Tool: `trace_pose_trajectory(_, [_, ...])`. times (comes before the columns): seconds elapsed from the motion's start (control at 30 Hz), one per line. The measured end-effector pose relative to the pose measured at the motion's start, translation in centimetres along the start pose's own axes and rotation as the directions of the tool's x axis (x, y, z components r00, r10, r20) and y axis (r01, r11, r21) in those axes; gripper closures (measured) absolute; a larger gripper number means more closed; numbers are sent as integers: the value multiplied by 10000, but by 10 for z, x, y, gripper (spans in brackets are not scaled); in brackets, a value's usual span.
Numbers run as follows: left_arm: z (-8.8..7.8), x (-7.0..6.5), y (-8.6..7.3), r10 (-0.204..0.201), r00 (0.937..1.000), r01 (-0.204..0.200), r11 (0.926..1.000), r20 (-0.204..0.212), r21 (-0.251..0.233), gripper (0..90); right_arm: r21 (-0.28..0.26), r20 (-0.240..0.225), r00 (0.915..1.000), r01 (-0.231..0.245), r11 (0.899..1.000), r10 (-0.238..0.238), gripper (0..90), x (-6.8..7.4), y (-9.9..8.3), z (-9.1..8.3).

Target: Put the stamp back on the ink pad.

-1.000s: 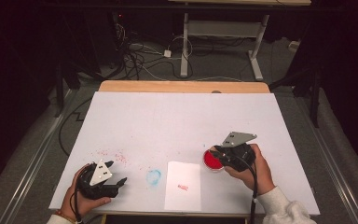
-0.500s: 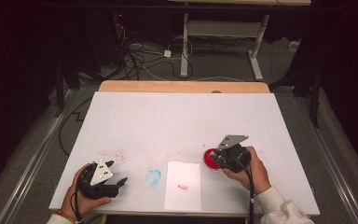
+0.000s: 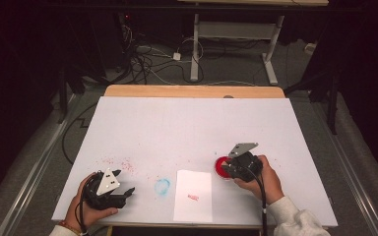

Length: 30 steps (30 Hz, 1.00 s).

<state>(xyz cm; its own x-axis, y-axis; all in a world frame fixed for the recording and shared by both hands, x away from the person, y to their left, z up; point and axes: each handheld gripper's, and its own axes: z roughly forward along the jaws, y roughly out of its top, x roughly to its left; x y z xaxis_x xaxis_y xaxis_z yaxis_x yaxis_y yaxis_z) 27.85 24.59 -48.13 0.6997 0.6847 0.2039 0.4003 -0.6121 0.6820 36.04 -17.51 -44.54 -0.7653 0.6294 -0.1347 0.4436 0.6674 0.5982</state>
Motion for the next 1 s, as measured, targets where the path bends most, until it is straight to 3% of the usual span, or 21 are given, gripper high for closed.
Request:
trace_pose_trajectory(0.33, [1, 0, 0, 2, 10000, -2, 10000, 18, 1, 242, 0, -11, 10000, 9, 10000, -9, 746, -1, 0, 1])
trace_pose_trajectory(0.53, [1, 0, 0, 13, 10000, -13, 10000, 41, 14, 242, -138, -24, 9998, -187, 9997, 187, 689, -3, 0, -1])
trace_pose_trajectory(0.73, [1, 0, 0, 5, 10000, -5, 10000, 24, 16, 242, -724, 7, 9994, -343, 9968, 344, 662, -5, 2, -12])
trace_pose_trajectory(1.0, [2, 0, 0, -2, 10000, 1, 10000, 35, 53, 242, -1914, 677, 9974, -107, 9815, 240, 597, -6, 5, -31])
